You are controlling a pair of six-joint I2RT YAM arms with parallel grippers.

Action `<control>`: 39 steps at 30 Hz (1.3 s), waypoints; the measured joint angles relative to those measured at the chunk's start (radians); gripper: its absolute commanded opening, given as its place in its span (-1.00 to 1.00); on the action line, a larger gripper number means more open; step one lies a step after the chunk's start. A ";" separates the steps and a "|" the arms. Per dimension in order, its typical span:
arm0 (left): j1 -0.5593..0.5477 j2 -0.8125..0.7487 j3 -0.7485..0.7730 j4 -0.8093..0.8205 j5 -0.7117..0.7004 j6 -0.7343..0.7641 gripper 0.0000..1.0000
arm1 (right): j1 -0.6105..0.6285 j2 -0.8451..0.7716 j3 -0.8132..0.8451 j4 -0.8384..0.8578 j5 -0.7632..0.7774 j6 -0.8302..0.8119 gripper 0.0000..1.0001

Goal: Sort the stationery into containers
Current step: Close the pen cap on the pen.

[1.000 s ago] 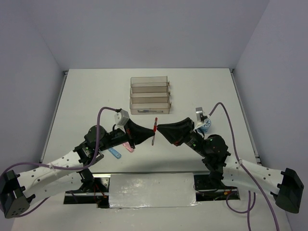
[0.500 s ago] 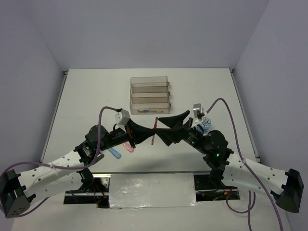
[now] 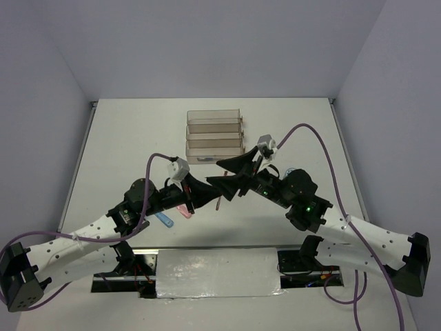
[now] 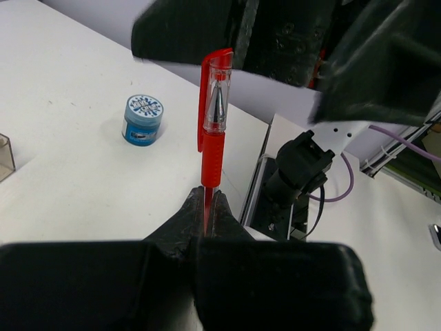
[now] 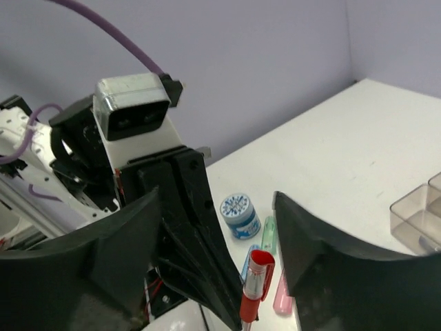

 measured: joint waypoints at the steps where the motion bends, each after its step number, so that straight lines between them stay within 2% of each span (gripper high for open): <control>1: 0.000 0.000 0.000 -0.005 0.000 0.007 -1.00 | 0.000 0.006 0.001 -0.007 -0.004 -0.003 0.29; 3: 0.000 0.000 0.000 -0.012 0.001 0.012 -1.00 | 0.000 0.015 0.001 -0.028 -0.011 -0.010 -0.01; 4: 0.000 0.000 0.000 -0.015 0.004 0.013 -1.00 | -0.001 0.018 0.001 -0.034 -0.010 -0.015 -0.05; 12: 0.000 -0.001 0.000 -0.018 0.011 0.014 -1.00 | -0.004 0.019 0.001 -0.054 -0.002 -0.018 0.07; 15: 0.000 -0.001 0.000 -0.018 0.011 0.014 -1.00 | -0.004 0.019 0.001 -0.058 0.002 -0.018 0.06; 19: 0.000 -0.001 0.002 -0.018 0.011 0.014 -1.00 | -0.004 0.018 0.001 -0.059 0.006 -0.019 -0.04; 22: 0.000 -0.001 0.006 -0.017 0.013 0.014 -1.00 | -0.004 0.017 0.000 -0.059 0.011 -0.019 -0.27; 23: 0.000 -0.002 0.006 -0.016 0.014 0.014 -1.00 | -0.005 0.016 0.000 -0.059 0.015 -0.019 -0.50; 27: 0.000 -0.008 0.006 -0.012 0.026 0.013 -1.00 | -0.009 0.013 -0.003 -0.058 0.029 -0.019 -0.78; 29: 0.000 -0.010 0.006 -0.011 0.026 0.013 -1.00 | -0.009 0.011 -0.004 -0.055 0.029 -0.018 -1.00; 39: 0.000 -0.010 0.006 -0.012 0.031 0.012 -1.00 | -0.010 0.005 -0.042 0.008 0.029 0.005 -1.00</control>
